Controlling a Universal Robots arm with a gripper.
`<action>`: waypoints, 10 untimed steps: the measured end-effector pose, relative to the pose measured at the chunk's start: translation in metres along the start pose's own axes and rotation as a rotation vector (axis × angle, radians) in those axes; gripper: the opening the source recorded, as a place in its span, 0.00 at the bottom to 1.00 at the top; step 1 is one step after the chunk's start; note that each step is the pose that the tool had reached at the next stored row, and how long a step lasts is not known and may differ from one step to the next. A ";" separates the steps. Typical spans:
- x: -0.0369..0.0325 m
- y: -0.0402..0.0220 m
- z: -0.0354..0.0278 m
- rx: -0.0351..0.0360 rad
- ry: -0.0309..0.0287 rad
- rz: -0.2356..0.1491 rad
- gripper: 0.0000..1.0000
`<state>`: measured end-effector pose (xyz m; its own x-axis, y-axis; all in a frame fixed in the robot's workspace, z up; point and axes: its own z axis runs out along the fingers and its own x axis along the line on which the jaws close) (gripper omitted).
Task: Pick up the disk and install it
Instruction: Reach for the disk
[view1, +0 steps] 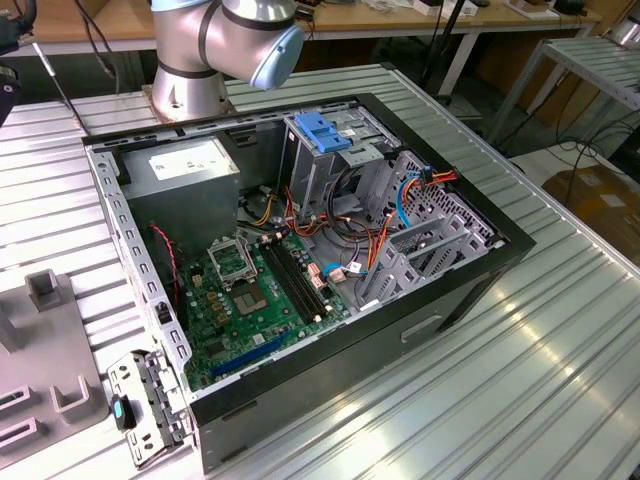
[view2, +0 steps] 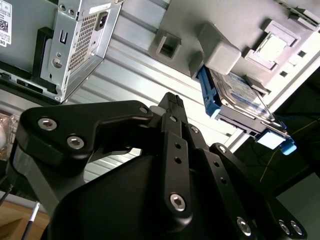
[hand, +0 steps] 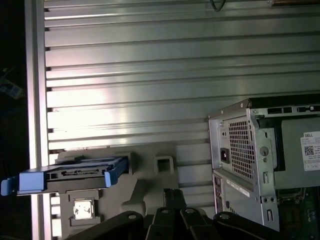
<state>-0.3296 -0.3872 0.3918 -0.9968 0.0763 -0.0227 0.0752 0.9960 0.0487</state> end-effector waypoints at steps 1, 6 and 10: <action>0.0008 -0.0001 0.0000 -0.0001 -0.0001 0.000 0.11; 0.0048 -0.0004 -0.0001 0.0001 0.0000 0.000 0.11; 0.0086 -0.0006 -0.0003 0.0001 0.0001 0.000 0.11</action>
<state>-0.3382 -0.3872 0.3919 -0.9968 0.0763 -0.0226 0.0751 0.9960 0.0486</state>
